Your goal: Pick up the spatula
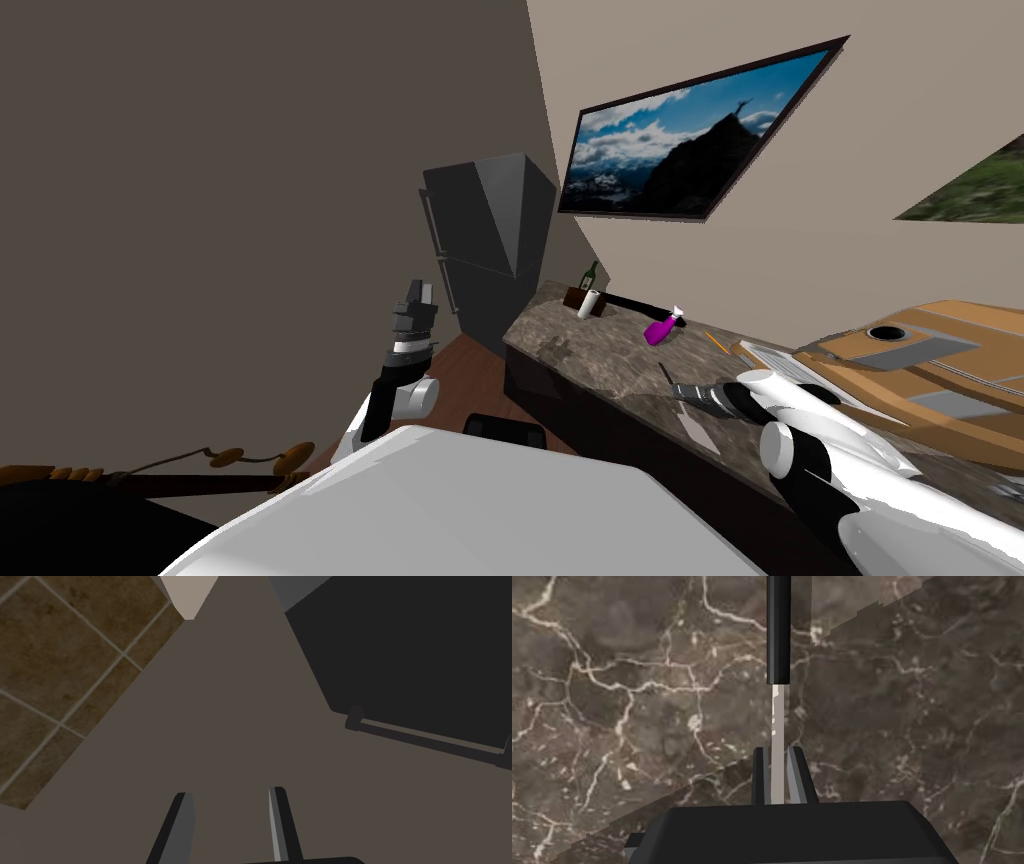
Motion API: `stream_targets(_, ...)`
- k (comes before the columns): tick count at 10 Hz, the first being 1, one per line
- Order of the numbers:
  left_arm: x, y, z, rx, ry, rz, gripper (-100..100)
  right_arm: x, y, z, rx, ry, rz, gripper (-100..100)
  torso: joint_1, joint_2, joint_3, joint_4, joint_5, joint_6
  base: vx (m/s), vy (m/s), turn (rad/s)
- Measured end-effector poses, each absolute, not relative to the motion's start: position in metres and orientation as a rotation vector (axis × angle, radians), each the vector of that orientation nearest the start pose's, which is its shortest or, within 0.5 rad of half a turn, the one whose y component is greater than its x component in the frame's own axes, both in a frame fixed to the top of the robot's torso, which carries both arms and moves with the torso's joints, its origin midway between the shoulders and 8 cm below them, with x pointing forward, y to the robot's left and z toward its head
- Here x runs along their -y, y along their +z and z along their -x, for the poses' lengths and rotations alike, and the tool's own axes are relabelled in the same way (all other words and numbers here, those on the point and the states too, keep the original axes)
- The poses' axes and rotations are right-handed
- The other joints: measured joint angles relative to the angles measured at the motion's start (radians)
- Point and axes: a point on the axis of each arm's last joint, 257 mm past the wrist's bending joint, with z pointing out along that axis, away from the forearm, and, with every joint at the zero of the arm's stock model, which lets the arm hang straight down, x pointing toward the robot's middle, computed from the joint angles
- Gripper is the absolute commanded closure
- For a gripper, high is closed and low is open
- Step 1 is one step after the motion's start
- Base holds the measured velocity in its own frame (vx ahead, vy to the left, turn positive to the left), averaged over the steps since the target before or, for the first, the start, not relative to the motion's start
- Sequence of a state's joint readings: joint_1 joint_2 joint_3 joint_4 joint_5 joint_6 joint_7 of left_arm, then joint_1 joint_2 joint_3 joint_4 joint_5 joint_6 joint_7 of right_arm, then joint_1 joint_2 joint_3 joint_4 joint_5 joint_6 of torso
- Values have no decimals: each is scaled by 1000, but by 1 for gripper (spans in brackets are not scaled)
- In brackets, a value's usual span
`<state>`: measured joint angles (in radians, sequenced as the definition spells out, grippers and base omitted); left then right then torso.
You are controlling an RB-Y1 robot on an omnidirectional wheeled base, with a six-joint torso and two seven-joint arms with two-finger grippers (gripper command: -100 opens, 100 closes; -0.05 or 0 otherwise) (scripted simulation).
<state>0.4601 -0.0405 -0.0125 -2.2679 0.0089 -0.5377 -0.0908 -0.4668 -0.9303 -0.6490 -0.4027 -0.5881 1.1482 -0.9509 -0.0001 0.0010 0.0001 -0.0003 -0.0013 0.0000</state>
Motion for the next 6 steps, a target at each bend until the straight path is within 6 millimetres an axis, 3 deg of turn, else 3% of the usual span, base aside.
stream_targets(1, -275, 39, -342, -550, -1261, 613, 0, 673, -350, -338, -633, -539, 3053, 0, 0, 0, 0, 0, 0, 0, 0, 0, 0)
stream_targets(2, -275, 39, -342, -550, -1261, 613, 0, 673, -350, -338, -633, -539, 3053, 100, 0, 0, 0, 0, 0, 0, -18, -28, 216)
stream_targets(4, -275, 39, -342, -550, -1261, 613, 0, 711, -329, -329, -732, -612, 3104, 100, -4, 1, 1, 1, 1, 1, -14, -45, 50)
stream_targets(6, -275, 39, -342, -550, -1261, 613, 0, 716, -331, -321, -791, -635, 3086, 100, -2, 1, 1, 0, -1, 2, 2, -1, -14)
